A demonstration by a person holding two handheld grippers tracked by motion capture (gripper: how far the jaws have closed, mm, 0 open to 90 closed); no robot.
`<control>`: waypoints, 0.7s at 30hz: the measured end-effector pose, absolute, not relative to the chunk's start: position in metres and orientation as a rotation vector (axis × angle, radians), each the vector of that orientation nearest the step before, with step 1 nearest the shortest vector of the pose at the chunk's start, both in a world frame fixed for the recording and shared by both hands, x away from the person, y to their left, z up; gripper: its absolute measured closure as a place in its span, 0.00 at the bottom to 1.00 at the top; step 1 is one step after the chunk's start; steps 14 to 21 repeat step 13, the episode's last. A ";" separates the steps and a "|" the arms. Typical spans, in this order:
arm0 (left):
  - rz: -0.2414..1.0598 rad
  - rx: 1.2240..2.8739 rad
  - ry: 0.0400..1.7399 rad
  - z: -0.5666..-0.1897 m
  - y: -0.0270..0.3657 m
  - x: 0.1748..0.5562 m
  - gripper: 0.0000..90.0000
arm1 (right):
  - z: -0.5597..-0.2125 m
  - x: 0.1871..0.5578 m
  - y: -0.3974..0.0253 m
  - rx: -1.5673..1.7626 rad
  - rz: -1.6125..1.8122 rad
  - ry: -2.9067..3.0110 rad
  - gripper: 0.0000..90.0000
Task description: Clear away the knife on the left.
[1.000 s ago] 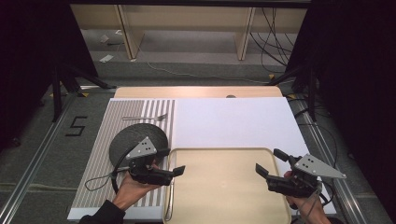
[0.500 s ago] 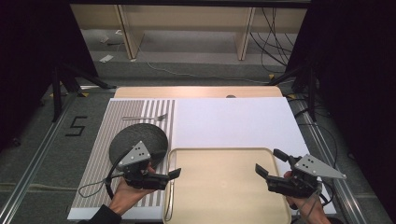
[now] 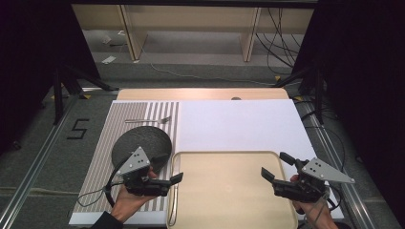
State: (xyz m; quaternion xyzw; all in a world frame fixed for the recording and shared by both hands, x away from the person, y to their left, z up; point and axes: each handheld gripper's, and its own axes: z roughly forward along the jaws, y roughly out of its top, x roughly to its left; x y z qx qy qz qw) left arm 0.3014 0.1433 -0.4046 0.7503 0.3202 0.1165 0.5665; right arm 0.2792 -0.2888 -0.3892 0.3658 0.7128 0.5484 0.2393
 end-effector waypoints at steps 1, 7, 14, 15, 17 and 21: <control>0.275 1.765 0.752 -0.405 0.143 0.301 0.17 | -0.389 0.279 -0.289 1.002 1.500 1.952 0.20; 0.264 1.777 0.751 -0.406 0.142 0.302 0.17 | -0.389 0.279 -0.289 1.001 1.501 1.952 0.20; 0.259 1.785 0.753 -0.407 0.142 0.303 0.17 | -0.389 0.279 -0.289 1.001 1.500 1.955 0.20; 0.259 1.785 0.753 -0.407 0.142 0.303 0.17 | -0.389 0.279 -0.289 1.001 1.500 1.955 0.20; 0.259 1.785 0.753 -0.407 0.142 0.303 0.17 | -0.389 0.279 -0.289 1.001 1.500 1.955 0.20; 0.259 1.785 0.753 -0.407 0.142 0.303 0.17 | -0.389 0.279 -0.289 1.001 1.500 1.955 0.20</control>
